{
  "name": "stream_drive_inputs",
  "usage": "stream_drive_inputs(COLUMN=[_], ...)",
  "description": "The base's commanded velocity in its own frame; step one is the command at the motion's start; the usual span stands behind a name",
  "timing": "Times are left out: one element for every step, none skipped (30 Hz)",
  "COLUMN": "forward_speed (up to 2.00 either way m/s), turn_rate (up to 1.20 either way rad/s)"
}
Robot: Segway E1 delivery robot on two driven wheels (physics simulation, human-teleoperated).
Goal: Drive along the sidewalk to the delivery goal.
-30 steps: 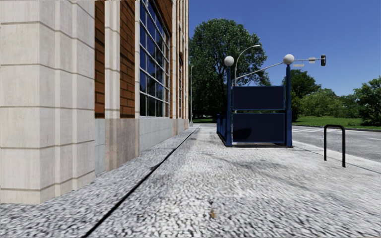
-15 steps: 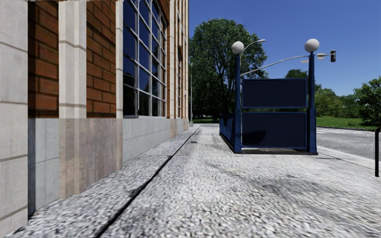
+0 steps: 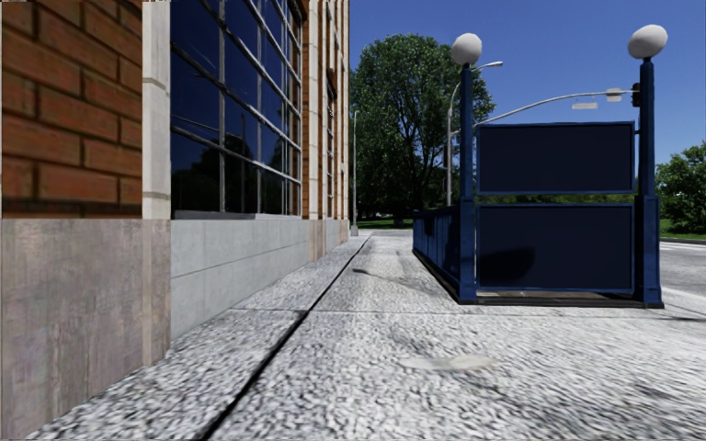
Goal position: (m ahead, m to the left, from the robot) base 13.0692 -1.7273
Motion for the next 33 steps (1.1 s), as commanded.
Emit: stream_drive_inputs(forward_speed=[2.00,2.00,2.00,2.00,2.00,2.00,2.00,2.00,2.00,2.00,2.00,2.00,2.00,2.00,2.00,2.00,2.00,2.00,2.00,2.00,2.00,2.00,2.00,2.00,2.00,2.00,2.00,2.00,2.00,2.00,2.00,2.00,2.00], turn_rate=[0.00,0.00,0.00,-0.02,-0.08,-0.14,-0.14,-0.19,-0.20,-0.20,-0.20,-0.21,-0.25,-0.31,-0.31,-0.36,-0.38,-0.38,-0.30,-0.03,0.00,0.00,0.00,0.00,0.00,0.00,0.00,0.00,0.00,0.00,0.00,0.00,0.00])
